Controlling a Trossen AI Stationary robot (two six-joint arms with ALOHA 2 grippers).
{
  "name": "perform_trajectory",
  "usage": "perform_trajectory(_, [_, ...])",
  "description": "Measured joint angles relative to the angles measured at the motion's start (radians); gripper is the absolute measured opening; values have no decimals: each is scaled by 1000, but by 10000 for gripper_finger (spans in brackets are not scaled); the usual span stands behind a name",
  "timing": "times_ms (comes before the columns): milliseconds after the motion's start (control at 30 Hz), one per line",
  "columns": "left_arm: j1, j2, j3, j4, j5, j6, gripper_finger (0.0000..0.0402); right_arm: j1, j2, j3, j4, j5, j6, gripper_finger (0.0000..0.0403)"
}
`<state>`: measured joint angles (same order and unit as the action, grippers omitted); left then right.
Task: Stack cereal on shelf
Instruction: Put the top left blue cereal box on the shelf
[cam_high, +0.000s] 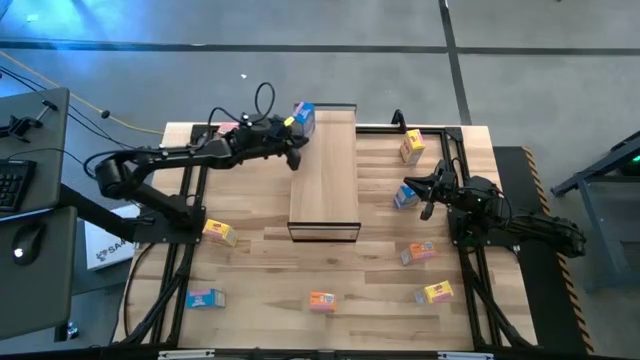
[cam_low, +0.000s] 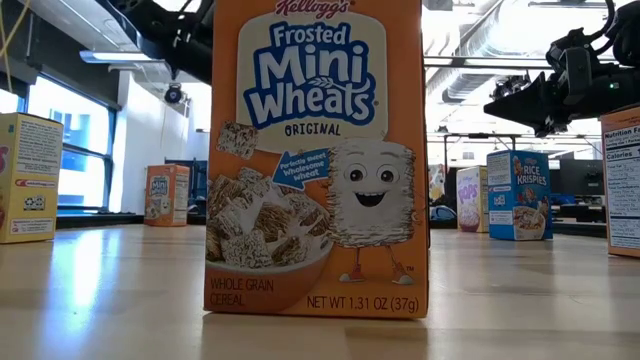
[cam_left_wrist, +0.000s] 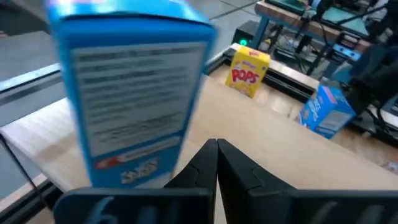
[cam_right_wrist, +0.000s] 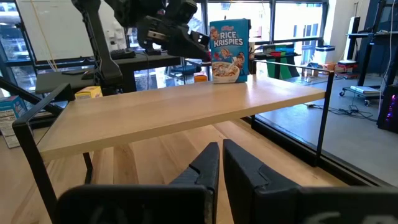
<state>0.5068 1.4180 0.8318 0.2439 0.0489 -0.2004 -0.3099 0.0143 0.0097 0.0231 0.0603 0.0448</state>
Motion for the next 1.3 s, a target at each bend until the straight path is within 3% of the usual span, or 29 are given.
perform_trajectory(600, [18, 110, 1, 223, -17, -7, 0, 0, 0, 0, 0, 0, 0, 13])
perform_trajectory(1300, [70, 124, 6, 277, -8, 29, 0, 0, 0, 0, 0, 0, 0, 13])
